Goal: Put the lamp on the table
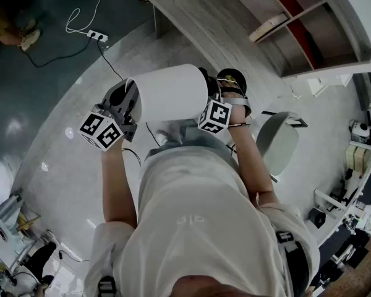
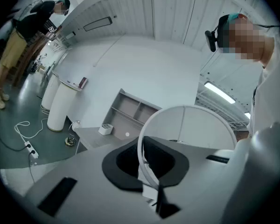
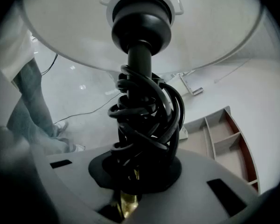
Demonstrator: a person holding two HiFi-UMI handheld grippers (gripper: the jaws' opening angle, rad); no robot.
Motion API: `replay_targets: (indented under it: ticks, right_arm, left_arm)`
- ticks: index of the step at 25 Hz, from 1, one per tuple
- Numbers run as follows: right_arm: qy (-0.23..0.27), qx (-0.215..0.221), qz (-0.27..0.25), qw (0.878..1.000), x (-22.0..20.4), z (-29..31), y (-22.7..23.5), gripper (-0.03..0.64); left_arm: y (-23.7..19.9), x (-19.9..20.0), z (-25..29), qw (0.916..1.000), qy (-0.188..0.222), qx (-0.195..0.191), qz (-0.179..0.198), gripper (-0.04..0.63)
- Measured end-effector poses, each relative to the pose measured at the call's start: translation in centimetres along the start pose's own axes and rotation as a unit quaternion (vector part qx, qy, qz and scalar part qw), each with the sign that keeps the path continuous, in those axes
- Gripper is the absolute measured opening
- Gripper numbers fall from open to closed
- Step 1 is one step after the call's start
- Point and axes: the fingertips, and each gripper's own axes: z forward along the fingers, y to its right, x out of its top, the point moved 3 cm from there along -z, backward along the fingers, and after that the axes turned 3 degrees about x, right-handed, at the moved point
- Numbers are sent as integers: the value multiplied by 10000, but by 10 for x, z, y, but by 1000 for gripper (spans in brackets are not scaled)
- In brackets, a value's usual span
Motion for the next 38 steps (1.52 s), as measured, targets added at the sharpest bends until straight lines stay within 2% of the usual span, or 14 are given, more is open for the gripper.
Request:
replay_targets:
  ticks: [9,13,20,26,30,38]
  right_arm:
    - [107,84,-83,9999,-28,29,43,66]
    - [244,299,22,9993,-51,45,62,66]
    - [355,197,0,9992,-89,73,100,66]
    - [463,242,11,9986,-95,88,118,66]
    - [582,368,151,9975,-93,101,127,60]
    - [263,437,261,9984,-78,142,154,60]
  left_arm:
    - [-4,5,57,10000,-24,17,83,23]
    - [0,7,97,9999,-51,63,120,23]
    - [10,9,154,9994,-102,160,289,23]
    - [5,8,180,9992,-186,237,278,23]
    - [-2,16,196,9989,-78,258,375,21]
    - [-60,24,228,9993,-374,40,80,23]
